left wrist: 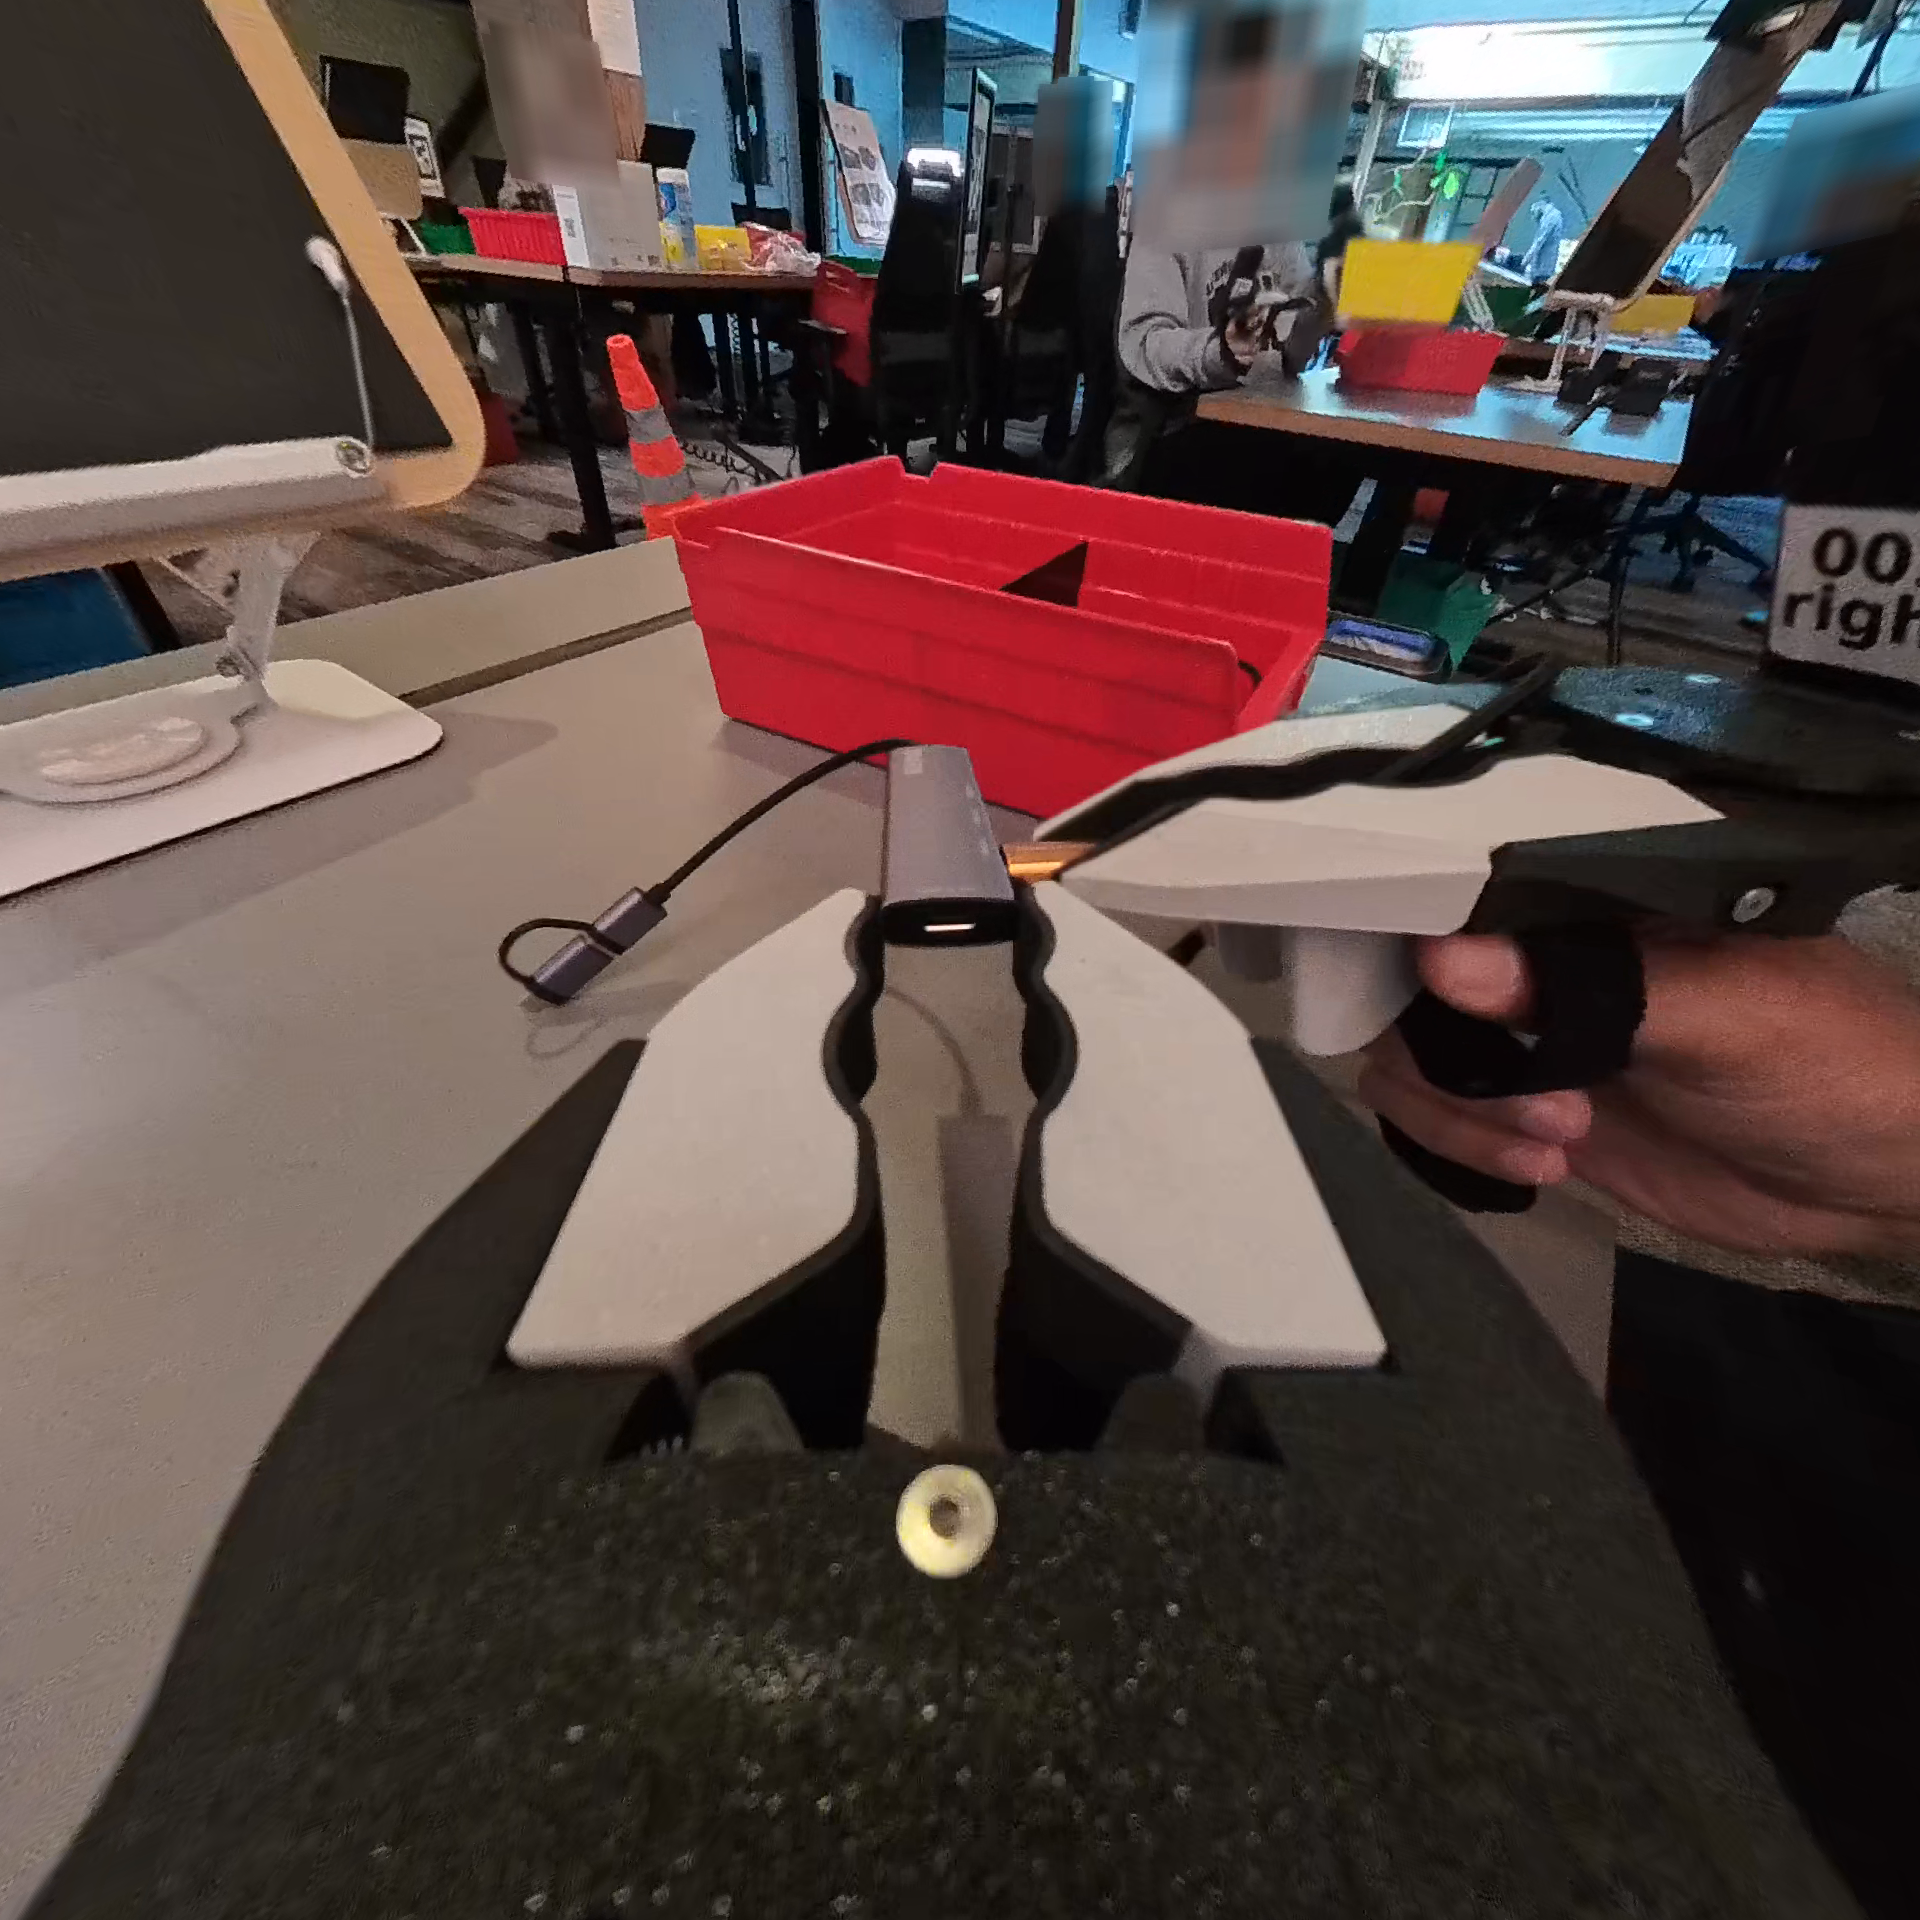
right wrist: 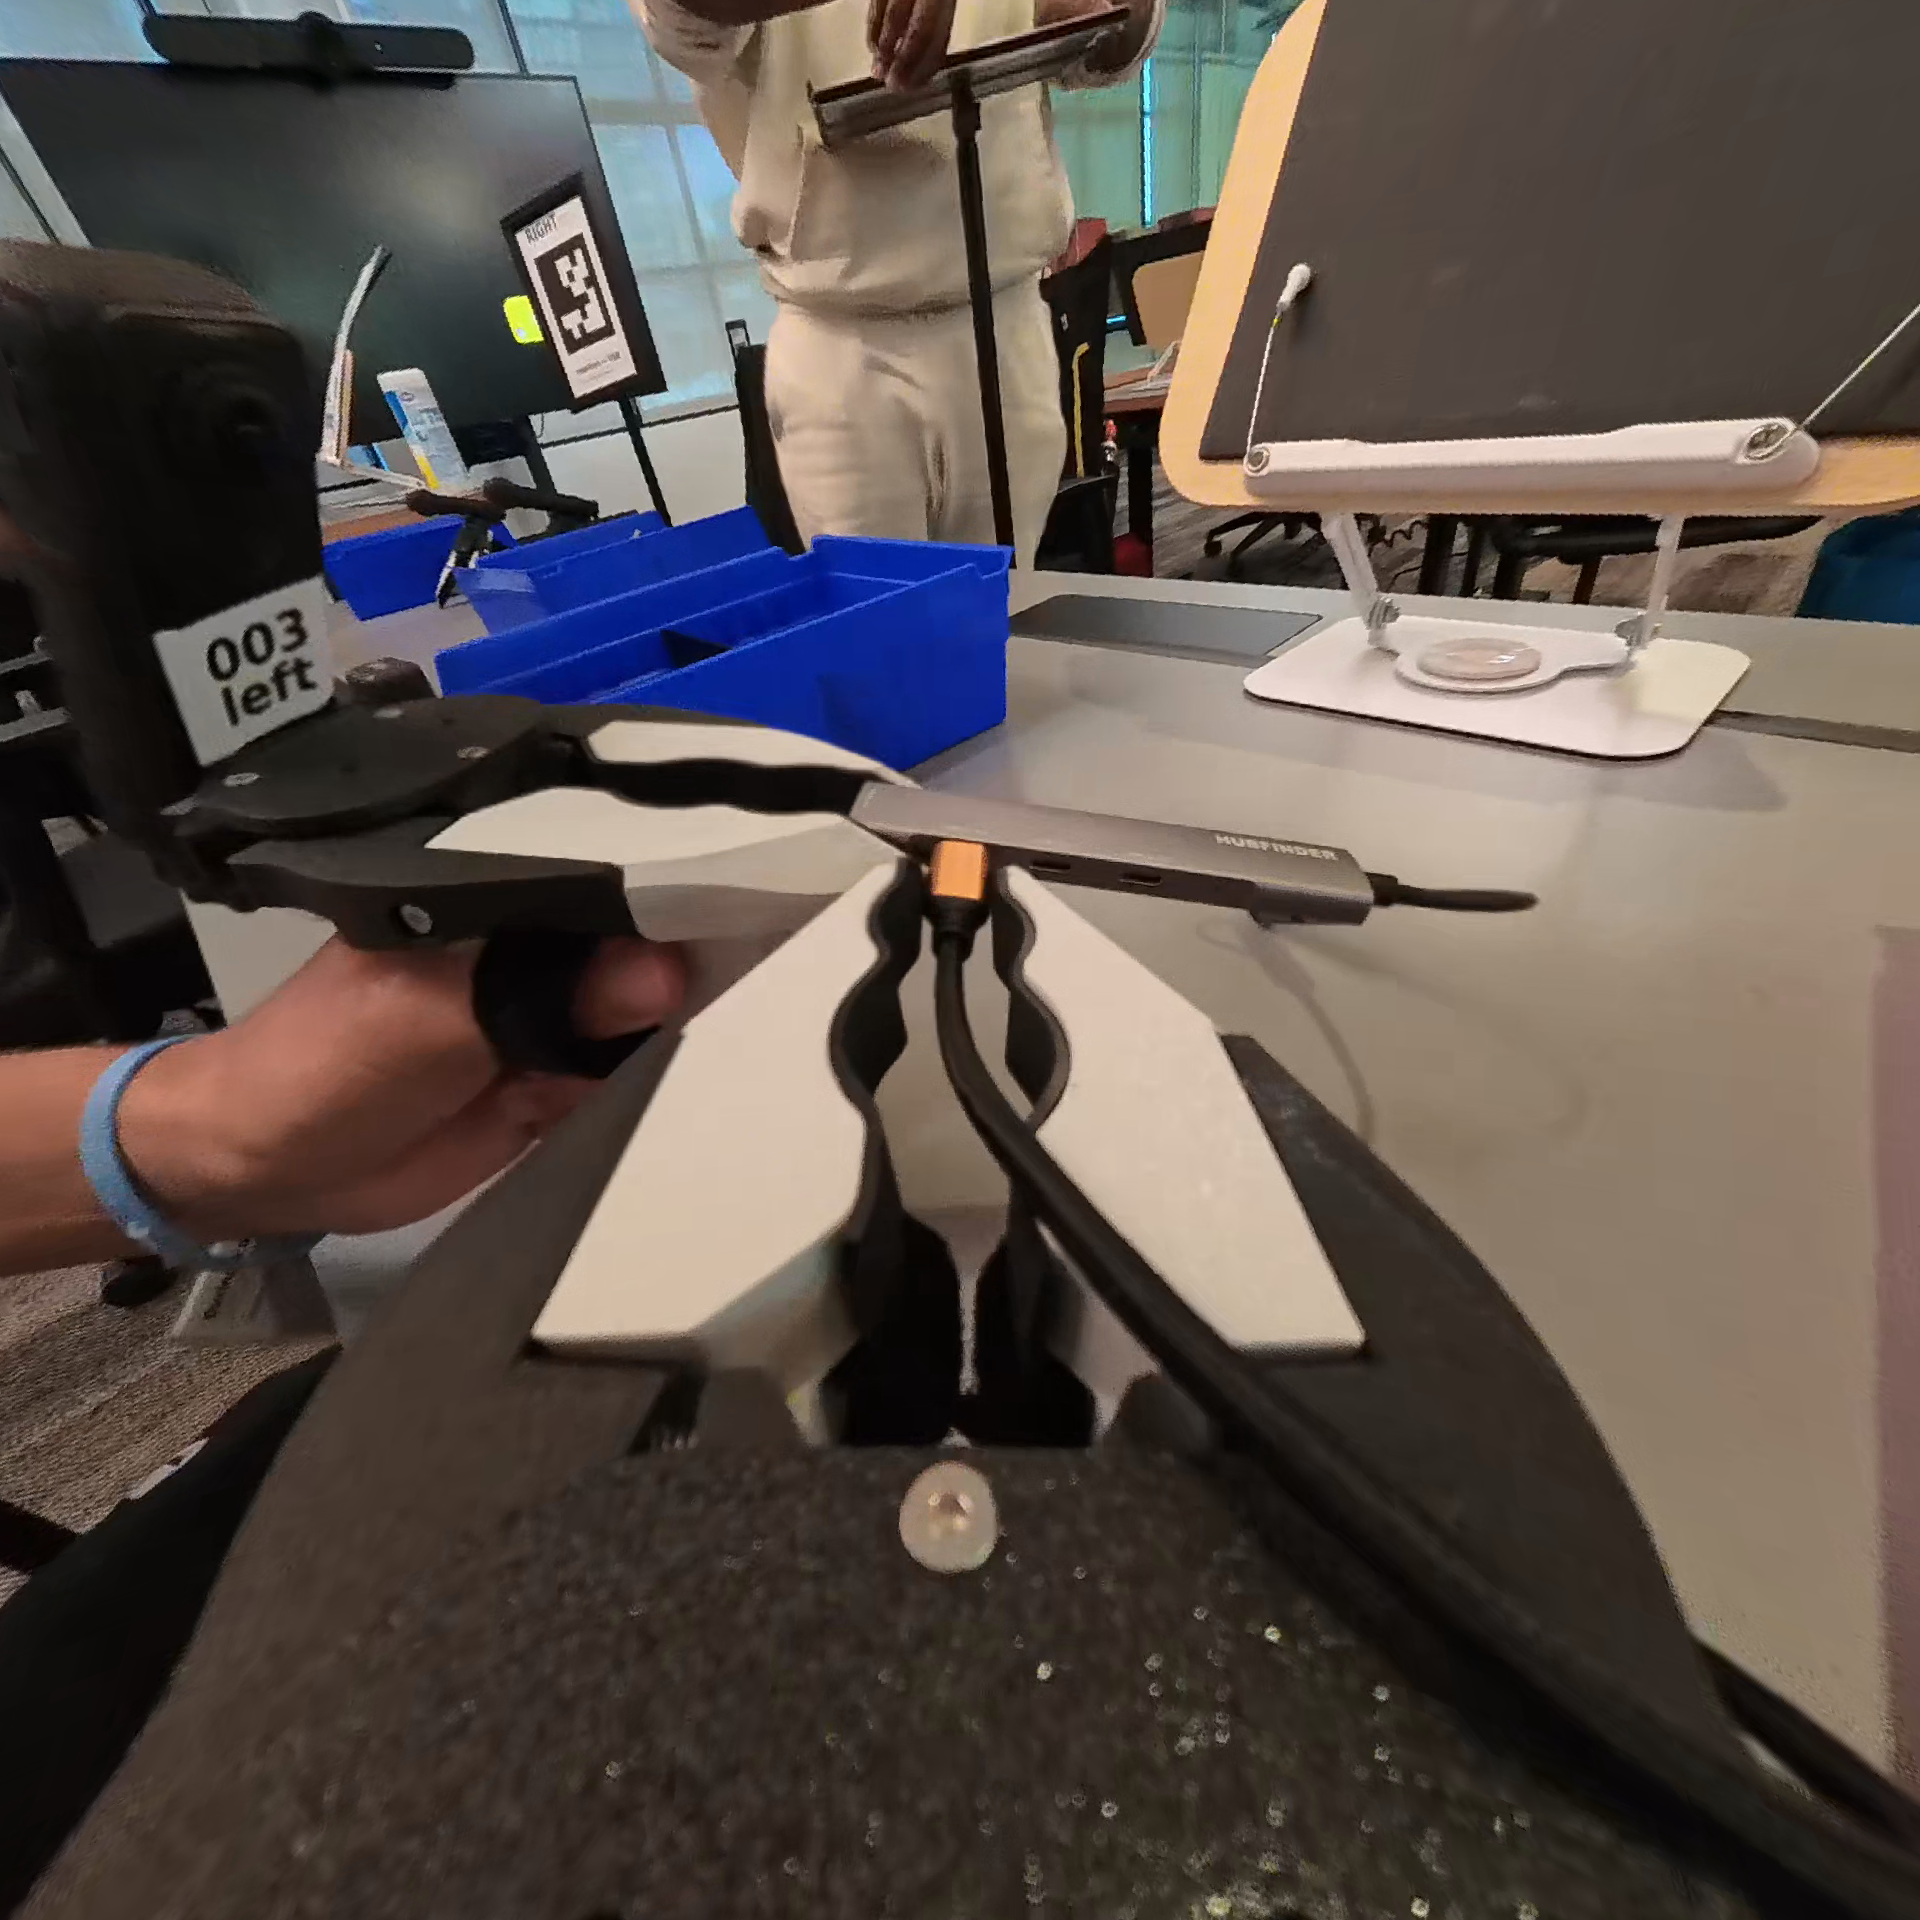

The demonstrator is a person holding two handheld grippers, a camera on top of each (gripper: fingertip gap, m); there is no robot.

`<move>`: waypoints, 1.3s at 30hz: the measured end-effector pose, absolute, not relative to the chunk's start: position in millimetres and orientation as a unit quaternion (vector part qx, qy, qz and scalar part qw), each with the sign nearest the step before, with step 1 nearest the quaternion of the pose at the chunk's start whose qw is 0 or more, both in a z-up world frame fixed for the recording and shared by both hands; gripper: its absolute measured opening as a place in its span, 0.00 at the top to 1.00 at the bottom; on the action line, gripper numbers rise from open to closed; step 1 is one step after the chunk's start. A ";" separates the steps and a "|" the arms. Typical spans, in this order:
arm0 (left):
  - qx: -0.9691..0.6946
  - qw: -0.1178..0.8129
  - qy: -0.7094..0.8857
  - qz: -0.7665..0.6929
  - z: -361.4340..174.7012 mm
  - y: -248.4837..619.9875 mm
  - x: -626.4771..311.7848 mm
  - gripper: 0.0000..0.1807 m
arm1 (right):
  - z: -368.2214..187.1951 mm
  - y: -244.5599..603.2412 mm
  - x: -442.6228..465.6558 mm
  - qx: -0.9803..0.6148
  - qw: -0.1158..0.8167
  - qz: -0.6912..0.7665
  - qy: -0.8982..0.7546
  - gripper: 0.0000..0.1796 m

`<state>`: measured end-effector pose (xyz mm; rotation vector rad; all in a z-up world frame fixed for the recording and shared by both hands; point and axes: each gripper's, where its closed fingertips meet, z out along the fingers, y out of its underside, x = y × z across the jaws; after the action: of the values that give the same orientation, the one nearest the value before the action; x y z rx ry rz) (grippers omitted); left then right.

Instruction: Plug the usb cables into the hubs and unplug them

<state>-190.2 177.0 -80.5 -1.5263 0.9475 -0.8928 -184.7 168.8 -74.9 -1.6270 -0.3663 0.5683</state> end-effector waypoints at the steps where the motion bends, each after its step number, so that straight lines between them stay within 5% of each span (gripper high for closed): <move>1: -0.645 0.538 0.394 -0.374 -81.7 177.7 -189.6 0.87 | -76.8 169.3 -184.1 -0.716 0.632 0.248 -0.161 0.94; 9: -0.664 0.571 0.397 -0.275 -88.7 185.0 -187.8 0.87 | -84.5 174.6 -178.5 -0.743 0.606 0.257 -0.122 0.94; 39: -0.753 0.465 0.326 -0.332 -126.7 207.3 -177.0 0.87 | -117.5 194.1 -165.9 -0.789 0.573 0.210 -0.074 0.94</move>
<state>-177.0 207.3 -126.7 -1.8487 0.7997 -0.8162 -165.9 194.1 -117.5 -1.8491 -0.1735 0.4928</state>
